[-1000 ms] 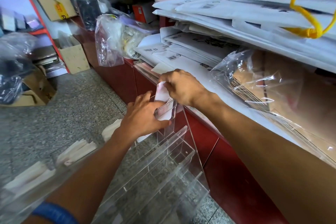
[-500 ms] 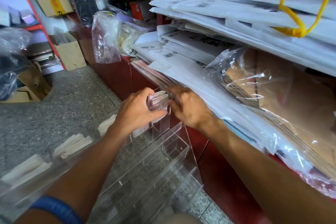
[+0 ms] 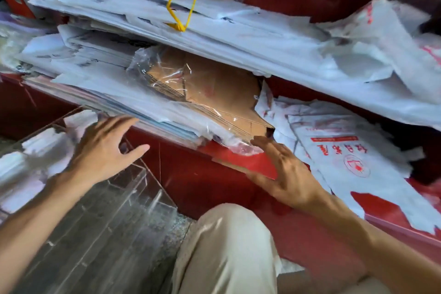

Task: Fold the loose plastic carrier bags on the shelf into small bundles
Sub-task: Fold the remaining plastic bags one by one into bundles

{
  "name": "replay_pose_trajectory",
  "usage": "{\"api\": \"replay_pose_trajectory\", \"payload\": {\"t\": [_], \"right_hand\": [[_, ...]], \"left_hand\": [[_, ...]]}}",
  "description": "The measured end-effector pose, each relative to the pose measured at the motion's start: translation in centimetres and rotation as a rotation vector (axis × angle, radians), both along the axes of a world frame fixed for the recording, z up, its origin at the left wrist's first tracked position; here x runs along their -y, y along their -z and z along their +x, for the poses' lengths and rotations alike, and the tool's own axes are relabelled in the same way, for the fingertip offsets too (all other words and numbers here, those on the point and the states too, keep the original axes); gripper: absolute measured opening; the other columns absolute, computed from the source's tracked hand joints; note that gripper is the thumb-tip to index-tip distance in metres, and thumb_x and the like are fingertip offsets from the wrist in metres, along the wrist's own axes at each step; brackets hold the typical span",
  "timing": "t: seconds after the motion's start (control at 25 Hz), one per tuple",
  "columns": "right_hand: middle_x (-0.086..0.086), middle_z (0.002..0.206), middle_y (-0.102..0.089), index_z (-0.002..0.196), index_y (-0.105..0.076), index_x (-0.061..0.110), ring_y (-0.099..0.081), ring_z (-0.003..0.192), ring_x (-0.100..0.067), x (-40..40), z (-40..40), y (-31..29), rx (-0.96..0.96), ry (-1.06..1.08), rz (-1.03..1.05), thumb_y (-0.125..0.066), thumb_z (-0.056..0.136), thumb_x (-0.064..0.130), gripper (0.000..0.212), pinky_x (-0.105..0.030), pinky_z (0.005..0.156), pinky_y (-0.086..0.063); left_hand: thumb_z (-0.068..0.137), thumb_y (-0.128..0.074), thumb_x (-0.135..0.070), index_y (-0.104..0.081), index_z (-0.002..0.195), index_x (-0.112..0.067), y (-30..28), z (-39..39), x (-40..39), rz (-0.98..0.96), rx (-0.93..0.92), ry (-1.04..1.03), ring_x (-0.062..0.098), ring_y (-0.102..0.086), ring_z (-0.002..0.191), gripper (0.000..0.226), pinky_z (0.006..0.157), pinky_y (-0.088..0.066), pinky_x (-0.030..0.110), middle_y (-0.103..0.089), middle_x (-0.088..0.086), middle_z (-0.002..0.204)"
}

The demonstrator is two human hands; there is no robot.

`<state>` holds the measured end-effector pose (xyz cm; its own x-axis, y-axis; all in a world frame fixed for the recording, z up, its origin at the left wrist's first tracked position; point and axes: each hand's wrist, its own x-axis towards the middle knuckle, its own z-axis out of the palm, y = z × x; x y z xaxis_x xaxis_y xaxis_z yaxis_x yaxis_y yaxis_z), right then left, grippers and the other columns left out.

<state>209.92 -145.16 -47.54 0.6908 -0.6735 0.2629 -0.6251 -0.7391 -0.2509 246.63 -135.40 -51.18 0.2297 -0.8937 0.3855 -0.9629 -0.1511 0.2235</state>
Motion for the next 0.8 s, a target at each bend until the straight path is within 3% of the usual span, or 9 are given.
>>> {"api": "replay_pose_trajectory", "payload": {"t": [0.2, 0.4, 0.52, 0.64, 0.72, 0.8], "right_hand": [[0.001, 0.147, -0.046, 0.142, -0.045, 0.020, -0.046, 0.131, -0.025, 3.2, -11.7, -0.6, -0.133, 0.333, -0.009, -0.061, 0.090, 0.047, 0.061, -0.038, 0.105, -0.039], [0.006, 0.136, -0.057, 0.130, -0.054, 0.028, -0.056, 0.120, -0.019, 6.6, -19.5, 0.3, -0.254, 0.528, 0.149, -0.059, 0.088, 0.054, 0.050, -0.033, 0.096, -0.045], [0.007, 0.138, -0.055, 0.133, -0.052, 0.032, -0.053, 0.121, -0.021, 7.6, -21.3, 1.7, -0.302, 0.547, 0.214, -0.057, 0.088, 0.058, 0.053, -0.035, 0.098, -0.044], [0.004, 0.137, -0.054, 0.136, -0.050, 0.029, -0.048, 0.123, -0.023, 9.4, -23.3, 2.3, -0.285, 0.619, 0.121, -0.053, 0.090, 0.057, 0.054, -0.038, 0.098, -0.043], [-0.002, 0.139, -0.047, 0.139, -0.042, 0.023, -0.044, 0.126, -0.029, 10.7, -25.3, 2.5, -0.354, 0.792, 0.076, -0.051, 0.089, 0.061, 0.064, -0.043, 0.097, -0.041], [-0.009, 0.135, -0.048, 0.136, -0.040, 0.016, -0.047, 0.124, -0.034, 11.6, -27.3, 2.9, -0.329, 0.975, 0.158, -0.053, 0.086, 0.065, 0.071, -0.045, 0.096, -0.041]], "left_hand": [[0.083, -0.046, -0.056, -0.062, 0.128, -0.017, -0.6, -10.7, 3.5, 0.057, 0.065, 0.403, 0.021, -0.054, 0.120, 0.061, 0.106, -0.031, 0.030, -0.060, 0.002, 0.133], [0.082, -0.048, -0.047, -0.065, 0.122, -0.019, -3.6, -20.7, 10.3, 0.037, 0.064, 0.607, 0.012, -0.052, 0.116, 0.052, 0.105, -0.034, 0.025, -0.064, -0.003, 0.125], [0.085, -0.055, -0.043, -0.066, 0.116, -0.024, -4.4, -27.0, 14.6, 0.101, 0.080, 0.677, 0.012, -0.057, 0.109, 0.039, 0.101, -0.042, 0.032, -0.066, -0.008, 0.118], [0.090, -0.056, -0.043, -0.057, 0.126, -0.030, -3.6, -33.0, 18.1, 0.293, 0.076, 0.665, 0.014, -0.052, 0.117, 0.039, 0.099, -0.043, 0.035, -0.058, -0.009, 0.130], [0.090, -0.054, -0.051, -0.050, 0.134, -0.030, -2.1, -35.9, 20.0, 0.433, 0.106, 0.629, 0.018, -0.047, 0.125, 0.049, 0.102, -0.041, 0.038, -0.050, -0.006, 0.138], [0.090, -0.051, -0.054, -0.048, 0.135, -0.029, -0.3, -37.4, 21.1, 0.450, 0.117, 0.587, 0.021, -0.043, 0.127, 0.052, 0.104, -0.038, 0.042, -0.047, -0.004, 0.140]]}}
